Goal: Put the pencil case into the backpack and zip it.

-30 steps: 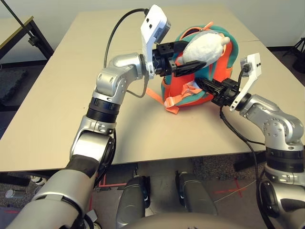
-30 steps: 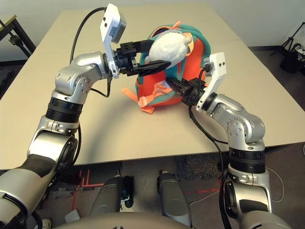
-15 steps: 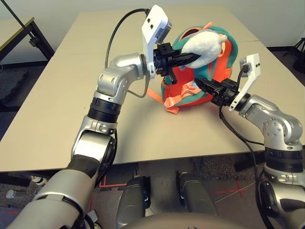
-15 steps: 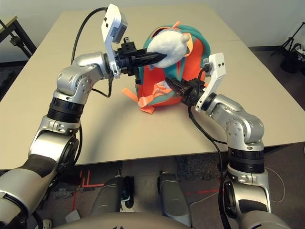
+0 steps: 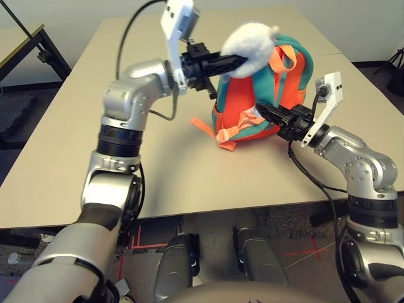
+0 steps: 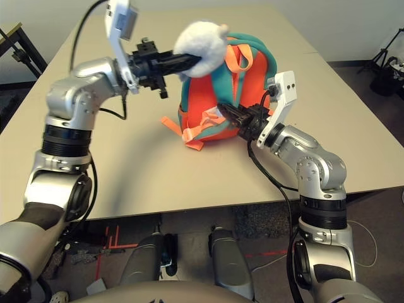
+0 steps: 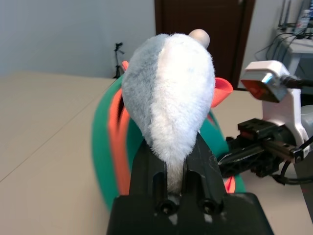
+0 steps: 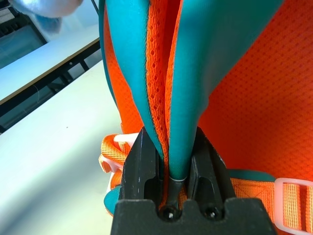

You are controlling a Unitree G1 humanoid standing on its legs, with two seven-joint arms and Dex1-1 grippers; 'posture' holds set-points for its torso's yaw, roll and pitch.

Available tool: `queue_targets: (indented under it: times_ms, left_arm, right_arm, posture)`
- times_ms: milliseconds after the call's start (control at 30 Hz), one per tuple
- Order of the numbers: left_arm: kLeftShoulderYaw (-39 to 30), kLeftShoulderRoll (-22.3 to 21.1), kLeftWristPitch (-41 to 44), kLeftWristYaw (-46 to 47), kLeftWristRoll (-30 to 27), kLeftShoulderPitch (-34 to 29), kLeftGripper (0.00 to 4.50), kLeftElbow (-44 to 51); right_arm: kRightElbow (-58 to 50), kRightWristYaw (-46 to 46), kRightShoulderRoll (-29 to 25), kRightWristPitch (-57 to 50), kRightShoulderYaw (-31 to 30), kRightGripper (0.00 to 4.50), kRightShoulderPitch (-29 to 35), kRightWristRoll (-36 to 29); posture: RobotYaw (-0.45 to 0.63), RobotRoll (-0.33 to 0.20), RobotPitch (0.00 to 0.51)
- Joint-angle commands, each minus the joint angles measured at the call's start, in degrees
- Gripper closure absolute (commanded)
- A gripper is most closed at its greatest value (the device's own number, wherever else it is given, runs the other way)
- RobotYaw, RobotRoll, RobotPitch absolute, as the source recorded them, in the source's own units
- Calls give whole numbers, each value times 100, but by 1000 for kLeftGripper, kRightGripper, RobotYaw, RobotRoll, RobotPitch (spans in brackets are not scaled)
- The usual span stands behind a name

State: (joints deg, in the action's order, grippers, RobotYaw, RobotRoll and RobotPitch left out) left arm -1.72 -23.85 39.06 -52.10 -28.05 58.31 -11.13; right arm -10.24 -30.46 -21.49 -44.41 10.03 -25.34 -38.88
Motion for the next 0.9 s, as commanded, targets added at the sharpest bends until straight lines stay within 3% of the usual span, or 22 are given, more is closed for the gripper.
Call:
queue_targets:
  times_ms: [33,467,600,733,900]
  left_arm:
    - [-350,-363,242,63,-147,-203,4443,170]
    - [-169,-901,557,37,-27,-1487,4444,123]
    - [325,-953,510,-252,197,-1980,4444,-141]
    - [675,-936,574,-462,320,-2124,4444,-392]
    - [1339,-962,290,-693,866,-2130,4445,-949]
  right_arm:
    - [-9,-104,50,58,-80,4034,12,-58]
    - [187,-160,74,128,-178,4034,-87,-11]
    - [227,-165,78,140,-192,4034,-113,6]
    - [280,-170,77,159,-208,4034,-150,38]
    - [292,-182,83,162,-216,4034,-162,73]
  posture:
    - [-192,0,99]
    - [-173,0,103]
    - [-173,0,102]
    - [-176,0,101]
    - [-178,0,99]
